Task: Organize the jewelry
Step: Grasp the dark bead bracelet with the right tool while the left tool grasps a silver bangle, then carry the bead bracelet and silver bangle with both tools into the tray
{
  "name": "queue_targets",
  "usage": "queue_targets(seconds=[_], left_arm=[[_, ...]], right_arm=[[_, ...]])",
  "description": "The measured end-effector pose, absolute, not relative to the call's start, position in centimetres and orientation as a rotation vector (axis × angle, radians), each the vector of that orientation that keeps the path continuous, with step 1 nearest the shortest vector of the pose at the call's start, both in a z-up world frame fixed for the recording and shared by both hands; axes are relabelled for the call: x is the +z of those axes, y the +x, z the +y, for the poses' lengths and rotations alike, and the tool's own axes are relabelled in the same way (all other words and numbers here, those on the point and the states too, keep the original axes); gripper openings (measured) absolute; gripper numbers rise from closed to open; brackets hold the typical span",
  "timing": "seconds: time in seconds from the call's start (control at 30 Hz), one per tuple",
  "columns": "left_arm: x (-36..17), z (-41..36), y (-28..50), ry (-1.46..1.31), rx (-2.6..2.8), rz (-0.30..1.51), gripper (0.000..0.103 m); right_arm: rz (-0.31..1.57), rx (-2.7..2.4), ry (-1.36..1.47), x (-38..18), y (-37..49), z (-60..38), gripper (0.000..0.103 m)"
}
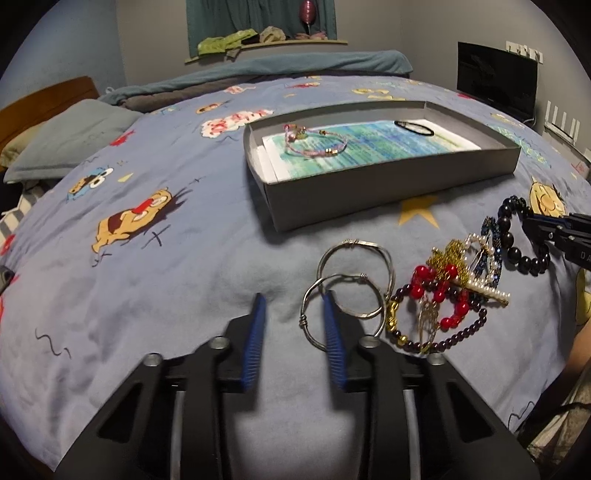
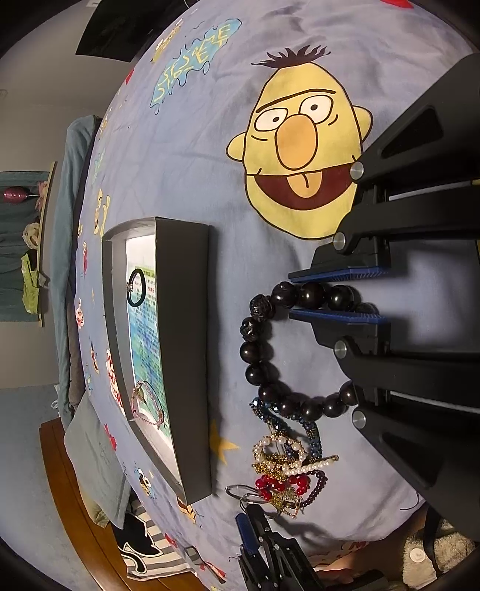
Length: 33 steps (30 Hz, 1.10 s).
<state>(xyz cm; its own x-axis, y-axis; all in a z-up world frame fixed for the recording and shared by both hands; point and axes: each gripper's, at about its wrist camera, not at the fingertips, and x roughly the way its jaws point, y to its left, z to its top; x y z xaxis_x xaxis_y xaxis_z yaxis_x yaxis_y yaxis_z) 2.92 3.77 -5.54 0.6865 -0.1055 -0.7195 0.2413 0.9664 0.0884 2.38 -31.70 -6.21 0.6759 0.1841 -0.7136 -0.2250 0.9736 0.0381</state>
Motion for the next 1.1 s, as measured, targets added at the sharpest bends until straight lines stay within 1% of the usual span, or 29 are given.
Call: queue_targets(seconds=[0.03, 0.1, 0.17, 0.33, 0.73, 1.1], left_arm=[[-5.7, 3.8, 2.9, 0.190, -0.198, 0.797, 0.024], [-5.7, 3.8, 2.9, 0.202, -0.201, 0.802, 0.013], [-5.5, 4.0, 3.0, 0.191, -0.209, 0.803, 0.006], [-4.4, 4.8, 2.8, 0.135, -0.234, 0.794, 0.005], [0.3, 3.9, 2.3, 0.167, -0.257, 0.670, 0.005], [2.5, 3.2, 6.7, 0.148, -0.237, 0.679, 0.005]], right_arm=[[0.796, 0.230, -0.052, -6.2, 2.4, -31.7, 0.014], [0.794, 0.232, -0.045, -6.1, 2.4, -31.8, 0.014], [0.788, 0.236, -0.041, -6.0, 2.4, -31.8, 0.014], [0.746, 0.259, -0.056, -5.2, 1.8, -31.6, 0.014], [0.634, 0.294, -0.097, -1.5, 0.6, -31.3, 0.014], [0.572, 0.301, -0.102, 2.7, 2.2, -31.0, 0.014]])
